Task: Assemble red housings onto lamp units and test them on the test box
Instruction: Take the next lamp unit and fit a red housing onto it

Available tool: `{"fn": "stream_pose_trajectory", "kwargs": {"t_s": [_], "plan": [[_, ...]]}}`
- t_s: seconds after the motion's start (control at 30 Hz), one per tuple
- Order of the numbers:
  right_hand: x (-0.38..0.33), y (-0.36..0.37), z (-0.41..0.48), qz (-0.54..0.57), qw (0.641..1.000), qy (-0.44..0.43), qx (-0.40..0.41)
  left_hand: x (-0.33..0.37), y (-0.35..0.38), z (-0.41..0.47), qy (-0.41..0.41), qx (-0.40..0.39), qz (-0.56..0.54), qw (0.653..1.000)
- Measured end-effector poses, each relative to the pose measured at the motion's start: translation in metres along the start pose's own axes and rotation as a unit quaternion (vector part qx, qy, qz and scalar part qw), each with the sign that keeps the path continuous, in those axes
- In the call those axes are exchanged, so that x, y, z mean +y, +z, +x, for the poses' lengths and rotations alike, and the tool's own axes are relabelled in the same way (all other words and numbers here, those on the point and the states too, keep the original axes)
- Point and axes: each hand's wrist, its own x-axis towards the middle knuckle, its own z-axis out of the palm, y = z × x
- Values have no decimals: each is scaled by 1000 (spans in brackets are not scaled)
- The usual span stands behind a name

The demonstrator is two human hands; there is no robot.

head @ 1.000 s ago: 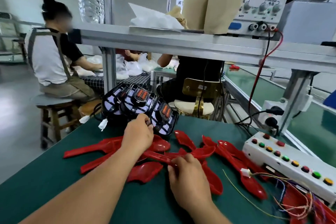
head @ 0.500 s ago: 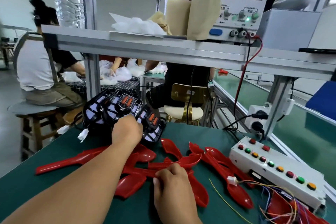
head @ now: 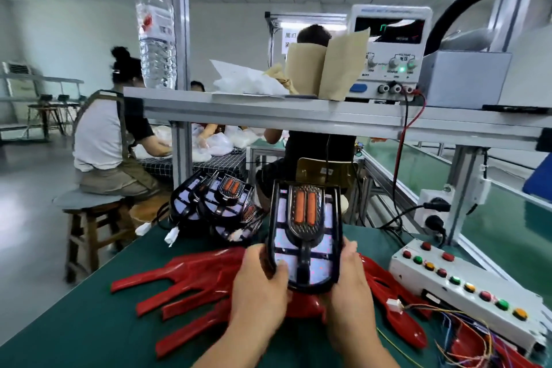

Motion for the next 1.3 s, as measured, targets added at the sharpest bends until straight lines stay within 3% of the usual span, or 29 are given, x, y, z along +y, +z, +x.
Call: {"fn": "stream_pose_trajectory", "kwargs": {"t_s": [0.07, 0.17, 0.27, 0.37, 0.57, 0.63, 0.7, 0.73, 0.83, 0.87, 0.9, 1.0, 1.2, 1.3], "plan": [[-5, -6, -3, -43, 999, -2, 8, -5, 2, -18, -6, -34, -30, 999], [-19, -13, -5, -55, 996, -34, 58, 4, -11, -21, -73, -144, -123, 979], [-37, -21, -8, -52, 997, -40, -36, 6, -31, -8, -188, -207, -327, 903], [-40, -29, -10, -152, 980, -59, -117, 1, -42, 1, -225, -232, -412, 852], [-29, -45, -17, -220, 950, -16, -220, -6, -55, 10, -260, -269, -457, 807], [-24, -53, -16, -215, 957, 29, -192, -7, -55, 10, -263, -277, -449, 808], [-17, -65, -11, -253, 959, 10, -127, -8, -56, 13, -255, -256, -461, 811], [-15, -73, -8, -326, 939, -40, -97, -9, -57, 16, -248, -238, -472, 812], [-2, -86, -4, -602, 777, -117, -142, -12, -60, 23, -229, -185, -516, 804], [5, -86, -4, -641, 742, -108, -163, -14, -60, 26, -224, -170, -532, 799], [10, -85, -3, -655, 729, -105, -167, -17, -60, 27, -220, -160, -545, 793], [14, -84, -1, -636, 748, -132, -137, -22, -58, 27, -221, -140, -557, 788], [-13, -99, 0, -503, 846, -173, 43, -24, -53, 25, -215, -111, -585, 774], [-25, -105, 2, -446, 867, -193, 112, -27, -50, 25, -208, -97, -596, 769]]}}
